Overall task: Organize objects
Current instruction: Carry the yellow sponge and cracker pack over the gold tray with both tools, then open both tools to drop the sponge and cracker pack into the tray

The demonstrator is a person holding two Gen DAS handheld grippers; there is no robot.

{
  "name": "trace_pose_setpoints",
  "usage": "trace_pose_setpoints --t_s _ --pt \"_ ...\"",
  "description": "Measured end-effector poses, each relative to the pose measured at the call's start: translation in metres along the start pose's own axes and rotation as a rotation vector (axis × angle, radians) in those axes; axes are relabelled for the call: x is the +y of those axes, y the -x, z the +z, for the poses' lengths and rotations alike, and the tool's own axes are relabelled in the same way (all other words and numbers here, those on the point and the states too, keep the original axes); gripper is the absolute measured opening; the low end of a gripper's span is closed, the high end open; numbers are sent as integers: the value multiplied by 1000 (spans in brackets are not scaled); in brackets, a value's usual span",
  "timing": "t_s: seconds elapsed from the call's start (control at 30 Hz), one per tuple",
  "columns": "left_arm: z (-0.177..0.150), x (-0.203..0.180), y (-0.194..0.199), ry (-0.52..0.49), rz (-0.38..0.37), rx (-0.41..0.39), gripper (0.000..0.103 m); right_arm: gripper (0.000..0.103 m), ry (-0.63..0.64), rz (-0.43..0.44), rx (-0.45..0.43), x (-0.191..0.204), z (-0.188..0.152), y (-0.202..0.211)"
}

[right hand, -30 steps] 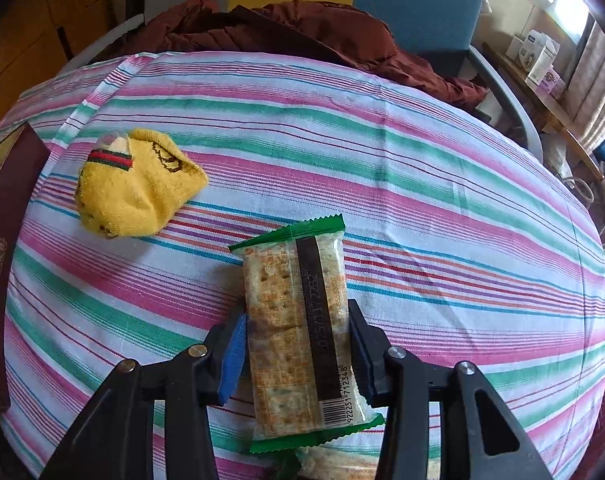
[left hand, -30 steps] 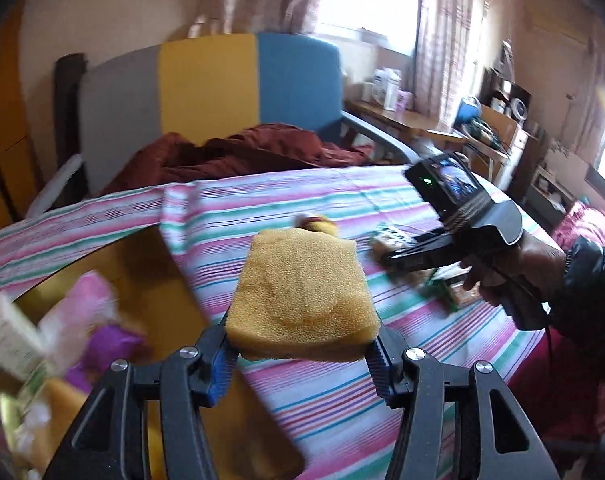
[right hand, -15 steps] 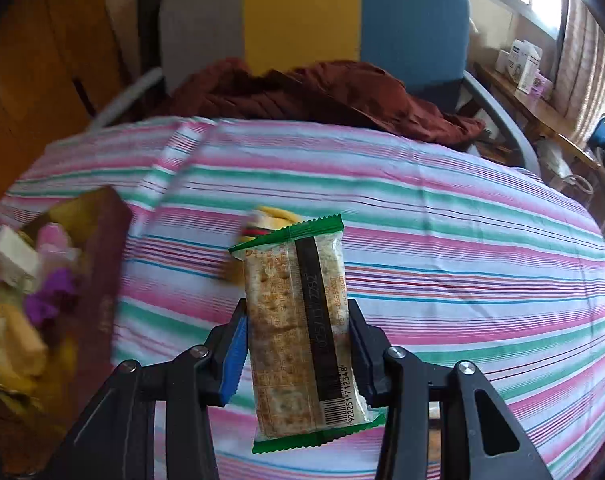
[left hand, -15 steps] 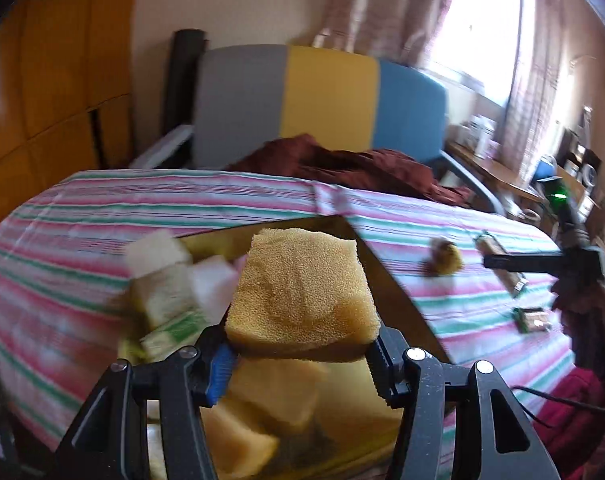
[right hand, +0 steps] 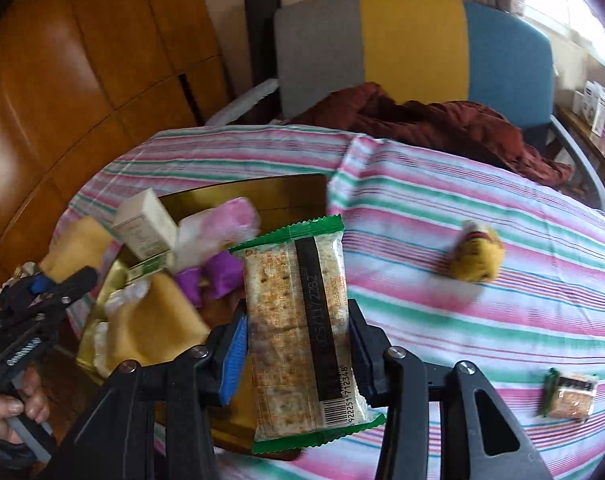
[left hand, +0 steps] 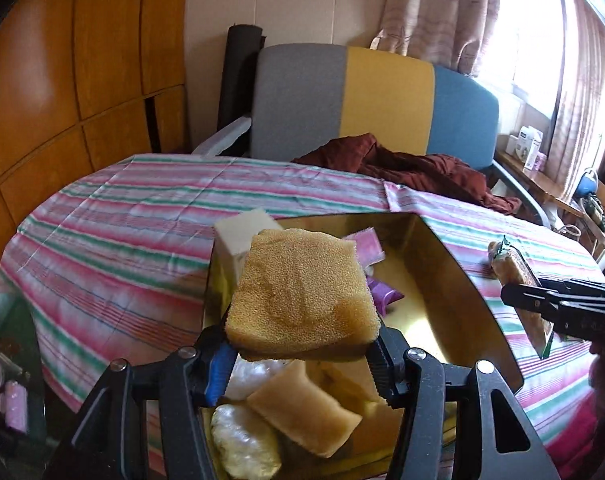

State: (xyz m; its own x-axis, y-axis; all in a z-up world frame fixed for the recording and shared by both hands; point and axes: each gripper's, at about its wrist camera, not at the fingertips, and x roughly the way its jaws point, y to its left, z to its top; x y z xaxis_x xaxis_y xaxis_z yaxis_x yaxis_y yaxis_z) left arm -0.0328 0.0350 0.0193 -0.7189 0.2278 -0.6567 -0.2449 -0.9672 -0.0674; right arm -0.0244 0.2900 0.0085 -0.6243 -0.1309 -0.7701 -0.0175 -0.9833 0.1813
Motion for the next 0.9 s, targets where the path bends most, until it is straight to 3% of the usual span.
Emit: trace_pose_setpoints --t_s 0.3,0.6,0.9 --pt "-10 17 -8 26 19 34 58 45 -11 33 7 29 -6 -9" --pt "-8 28 -11 77 -24 43 58 45 -38 7 5 29 1 -15" --pt "8 16 -17 39 -48 24 58 45 -61 -15 6 27 12 -22"
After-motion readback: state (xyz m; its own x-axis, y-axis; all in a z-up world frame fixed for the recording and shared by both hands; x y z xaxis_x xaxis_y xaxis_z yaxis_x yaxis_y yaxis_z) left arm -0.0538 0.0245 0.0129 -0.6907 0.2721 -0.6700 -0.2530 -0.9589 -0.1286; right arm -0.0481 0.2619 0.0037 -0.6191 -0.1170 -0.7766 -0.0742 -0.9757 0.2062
